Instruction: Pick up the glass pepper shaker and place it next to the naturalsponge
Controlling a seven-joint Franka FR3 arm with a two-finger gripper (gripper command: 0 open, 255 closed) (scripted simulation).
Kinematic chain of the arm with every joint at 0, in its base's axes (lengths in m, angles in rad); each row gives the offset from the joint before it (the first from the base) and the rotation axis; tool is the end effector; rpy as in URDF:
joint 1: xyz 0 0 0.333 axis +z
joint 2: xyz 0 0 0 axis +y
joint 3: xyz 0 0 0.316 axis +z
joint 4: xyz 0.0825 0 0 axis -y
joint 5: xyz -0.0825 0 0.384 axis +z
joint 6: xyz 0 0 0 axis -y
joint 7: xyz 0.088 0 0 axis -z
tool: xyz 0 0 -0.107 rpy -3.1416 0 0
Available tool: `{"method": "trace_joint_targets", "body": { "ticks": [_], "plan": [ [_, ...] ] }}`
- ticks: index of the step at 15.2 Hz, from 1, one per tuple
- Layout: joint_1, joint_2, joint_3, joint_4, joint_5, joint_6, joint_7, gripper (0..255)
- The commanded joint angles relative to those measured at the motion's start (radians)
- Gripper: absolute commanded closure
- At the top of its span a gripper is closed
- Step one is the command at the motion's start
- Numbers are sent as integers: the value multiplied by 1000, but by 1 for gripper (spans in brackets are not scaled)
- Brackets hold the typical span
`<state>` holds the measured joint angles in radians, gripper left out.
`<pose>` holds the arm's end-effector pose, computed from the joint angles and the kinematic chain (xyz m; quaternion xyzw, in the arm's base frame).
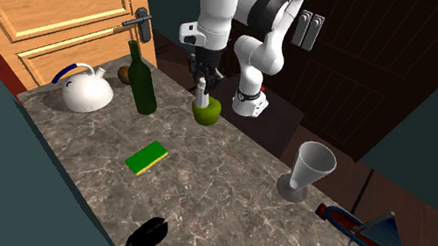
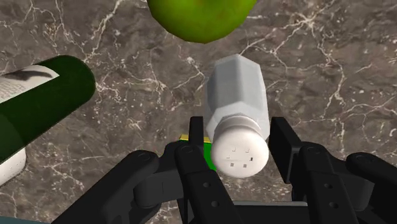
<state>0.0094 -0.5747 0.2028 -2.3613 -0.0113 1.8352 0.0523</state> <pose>0.3752 0.0900 0.5341 0.9958 0.0663 0.0264 0.0576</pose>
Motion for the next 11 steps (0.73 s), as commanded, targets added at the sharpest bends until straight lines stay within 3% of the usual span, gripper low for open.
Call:
{"method": "trace_joint_targets", "body": {
  "ticks": [1,11],
  "plan": [
    [-17,-21,-43,-17,-18,0,-53,255],
    [-115,3,-246,-11,-119,40,-295,255]
  ]
}}
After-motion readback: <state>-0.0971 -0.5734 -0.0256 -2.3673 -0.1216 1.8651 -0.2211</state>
